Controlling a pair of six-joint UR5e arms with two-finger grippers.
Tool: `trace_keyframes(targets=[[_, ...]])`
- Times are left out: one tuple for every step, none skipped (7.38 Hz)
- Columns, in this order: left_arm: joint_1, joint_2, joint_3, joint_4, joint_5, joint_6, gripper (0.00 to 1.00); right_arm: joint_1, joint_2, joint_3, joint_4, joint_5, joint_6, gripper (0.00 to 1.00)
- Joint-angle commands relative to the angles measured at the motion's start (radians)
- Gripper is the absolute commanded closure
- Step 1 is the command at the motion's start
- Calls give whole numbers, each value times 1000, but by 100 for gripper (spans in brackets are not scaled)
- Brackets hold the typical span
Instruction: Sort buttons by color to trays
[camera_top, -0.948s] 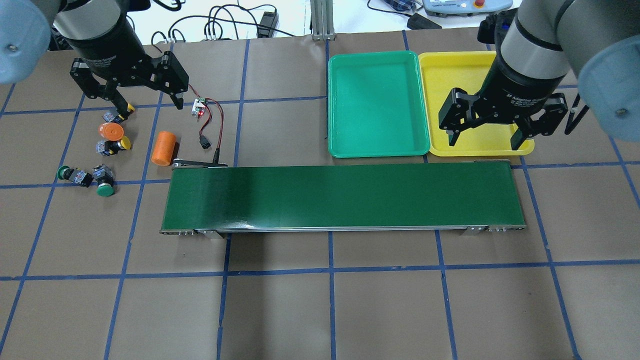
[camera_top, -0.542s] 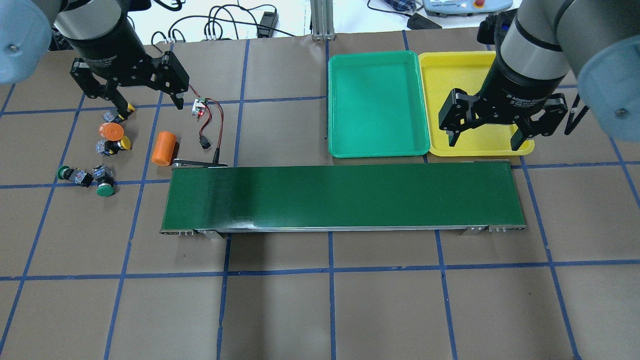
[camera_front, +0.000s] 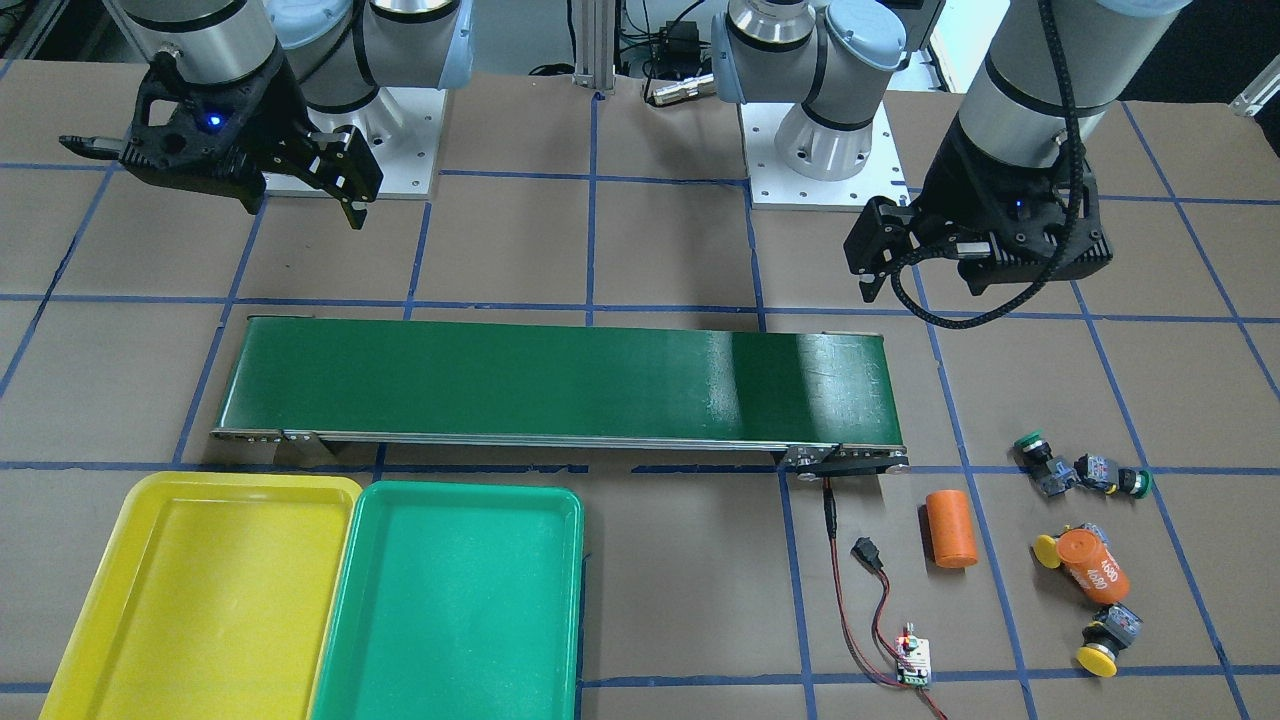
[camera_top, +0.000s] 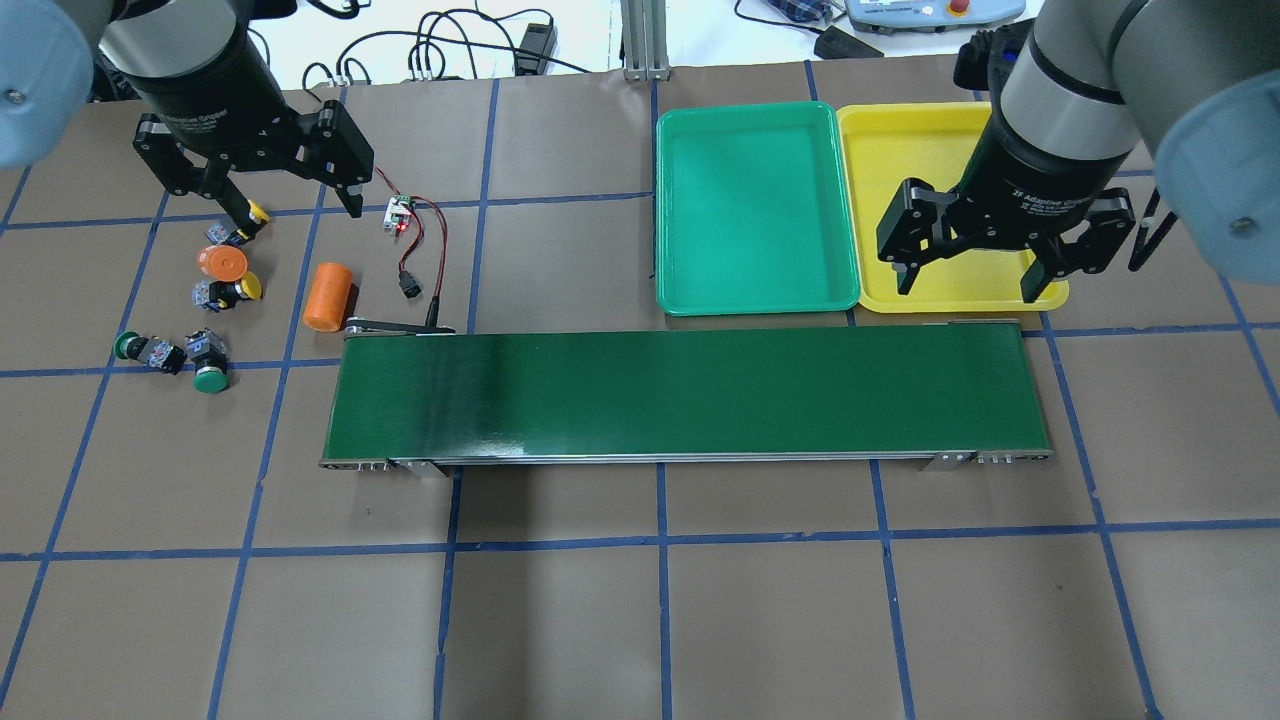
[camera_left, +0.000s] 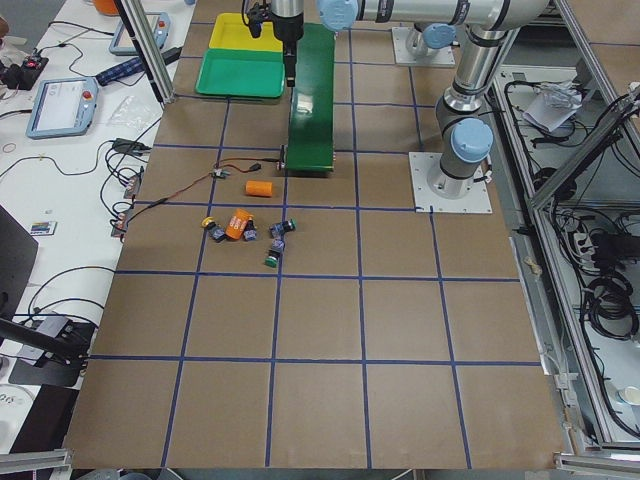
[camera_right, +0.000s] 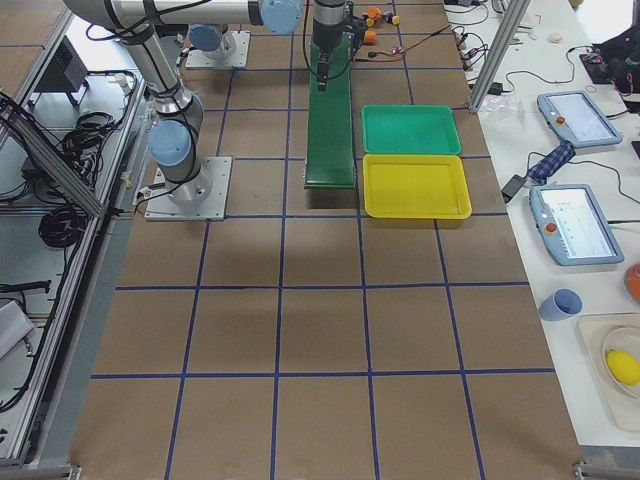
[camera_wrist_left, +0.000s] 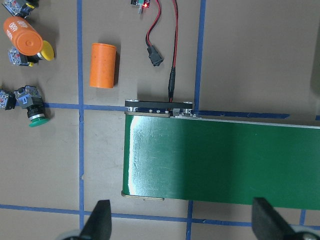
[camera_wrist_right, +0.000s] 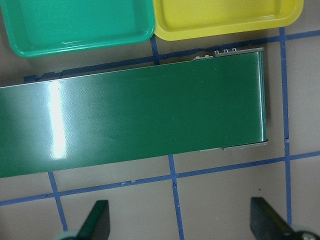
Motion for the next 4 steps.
trace_keyframes(targets=[[44,-67,9,30,-28,71,0,1,0,0,0,1,0,0],[107,-157,36,85,-50,146,0,1,-1,0,2,1,1,0],[146,-258,79,127,-47,230,0,1,0,0,-4,7,0,0],[161,-350,99,224,-49,252,0,1,2,0,-9,10,-3,0]])
